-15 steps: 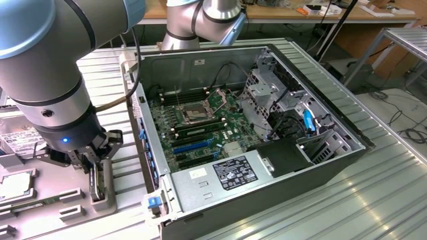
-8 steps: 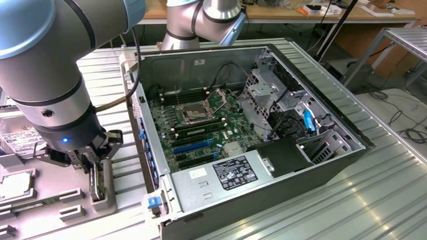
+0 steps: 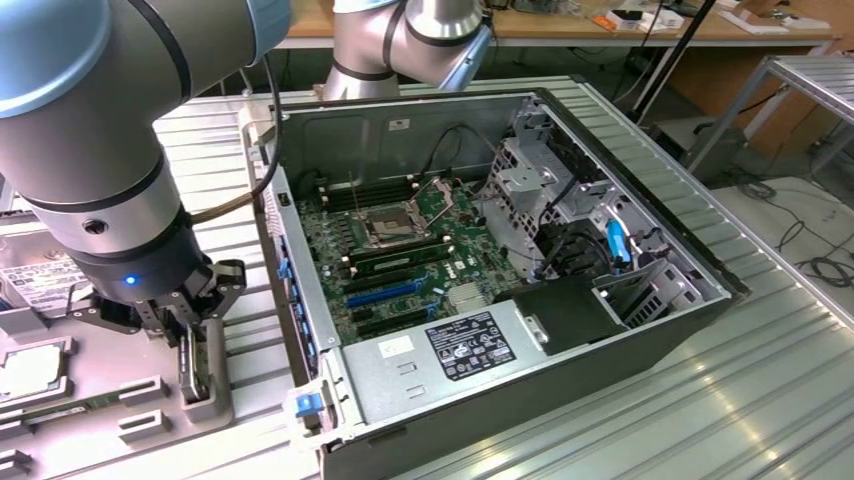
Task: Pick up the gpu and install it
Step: 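Pick up the gpu and move the gpu toward the slot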
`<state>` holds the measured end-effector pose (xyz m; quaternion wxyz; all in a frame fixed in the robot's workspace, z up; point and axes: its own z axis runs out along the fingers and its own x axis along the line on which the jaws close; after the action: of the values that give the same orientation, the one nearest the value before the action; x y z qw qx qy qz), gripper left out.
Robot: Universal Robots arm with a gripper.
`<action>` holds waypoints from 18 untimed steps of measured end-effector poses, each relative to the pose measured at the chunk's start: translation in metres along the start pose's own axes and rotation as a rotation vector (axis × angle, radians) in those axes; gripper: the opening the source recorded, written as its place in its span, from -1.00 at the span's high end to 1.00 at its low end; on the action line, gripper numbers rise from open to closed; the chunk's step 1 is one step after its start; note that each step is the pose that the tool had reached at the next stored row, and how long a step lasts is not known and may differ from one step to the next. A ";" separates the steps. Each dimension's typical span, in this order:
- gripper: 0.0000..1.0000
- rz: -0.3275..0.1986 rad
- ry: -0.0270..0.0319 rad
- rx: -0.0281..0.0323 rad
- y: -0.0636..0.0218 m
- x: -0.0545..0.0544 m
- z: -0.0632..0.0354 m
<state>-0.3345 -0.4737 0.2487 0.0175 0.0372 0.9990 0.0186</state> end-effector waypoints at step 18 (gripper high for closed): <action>0.47 0.000 0.0003 0.0001 0.0013 -0.001 -0.0332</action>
<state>-0.3345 -0.4737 0.2819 0.0173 0.0372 0.9990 0.0185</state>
